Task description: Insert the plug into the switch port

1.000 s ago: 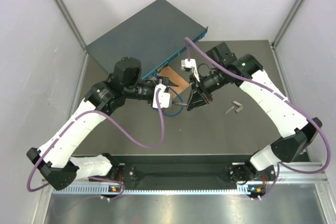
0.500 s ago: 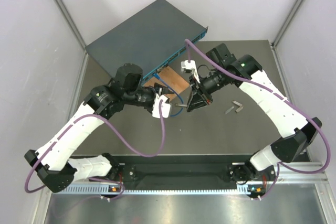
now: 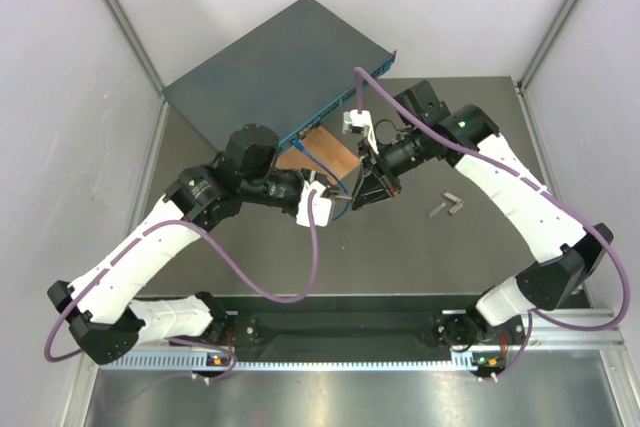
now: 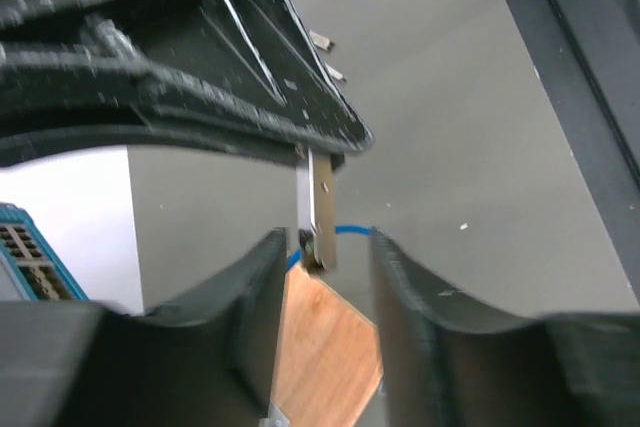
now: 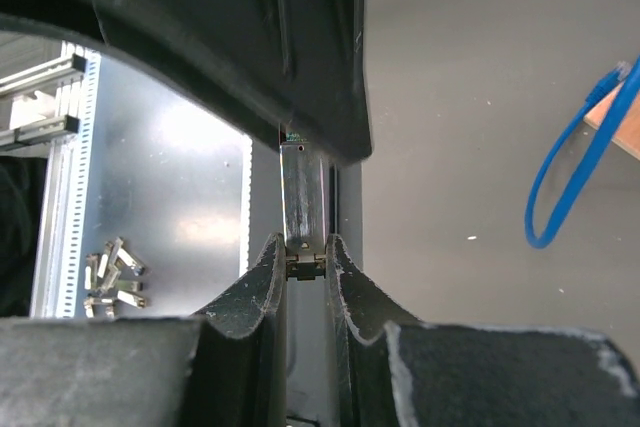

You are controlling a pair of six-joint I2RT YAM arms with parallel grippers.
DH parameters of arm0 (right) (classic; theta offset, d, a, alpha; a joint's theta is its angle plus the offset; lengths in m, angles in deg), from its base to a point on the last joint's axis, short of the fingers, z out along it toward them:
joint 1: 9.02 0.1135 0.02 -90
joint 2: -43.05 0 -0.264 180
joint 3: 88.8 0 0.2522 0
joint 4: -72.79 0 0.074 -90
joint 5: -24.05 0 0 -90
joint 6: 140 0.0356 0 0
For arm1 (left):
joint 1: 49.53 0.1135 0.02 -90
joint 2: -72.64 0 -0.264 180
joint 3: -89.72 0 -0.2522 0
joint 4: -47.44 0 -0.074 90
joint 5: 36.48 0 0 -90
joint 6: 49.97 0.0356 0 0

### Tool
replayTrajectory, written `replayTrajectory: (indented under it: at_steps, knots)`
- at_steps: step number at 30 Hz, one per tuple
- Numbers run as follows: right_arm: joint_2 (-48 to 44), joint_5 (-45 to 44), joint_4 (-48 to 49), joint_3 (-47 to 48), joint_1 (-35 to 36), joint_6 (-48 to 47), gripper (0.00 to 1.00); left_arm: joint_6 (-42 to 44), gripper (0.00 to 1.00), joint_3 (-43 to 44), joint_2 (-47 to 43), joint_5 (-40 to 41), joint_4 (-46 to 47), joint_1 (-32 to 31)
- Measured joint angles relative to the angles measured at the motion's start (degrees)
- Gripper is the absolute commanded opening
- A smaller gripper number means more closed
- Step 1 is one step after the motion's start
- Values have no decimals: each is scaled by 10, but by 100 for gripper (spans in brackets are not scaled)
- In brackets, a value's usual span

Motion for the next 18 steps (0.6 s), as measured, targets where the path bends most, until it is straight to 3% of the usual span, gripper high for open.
replayTrajectory:
  at_steps: [8, 11, 12, 18]
  knots:
    - [3, 3, 14, -7, 10, 19, 0, -29, 24, -9, 10, 14, 36, -19]
    - [5, 3, 16, -7, 10, 26, 2, -36, 3, -15, 10, 21, 43, -23]
    - [5, 1, 16, -7, 10, 29, 18, -36, 0, -17, 9, 24, 46, -24]
    - [-4, -55, 35, -12, 7, 22, 54, -114, 0, -27, 10, 45, 63, -25]
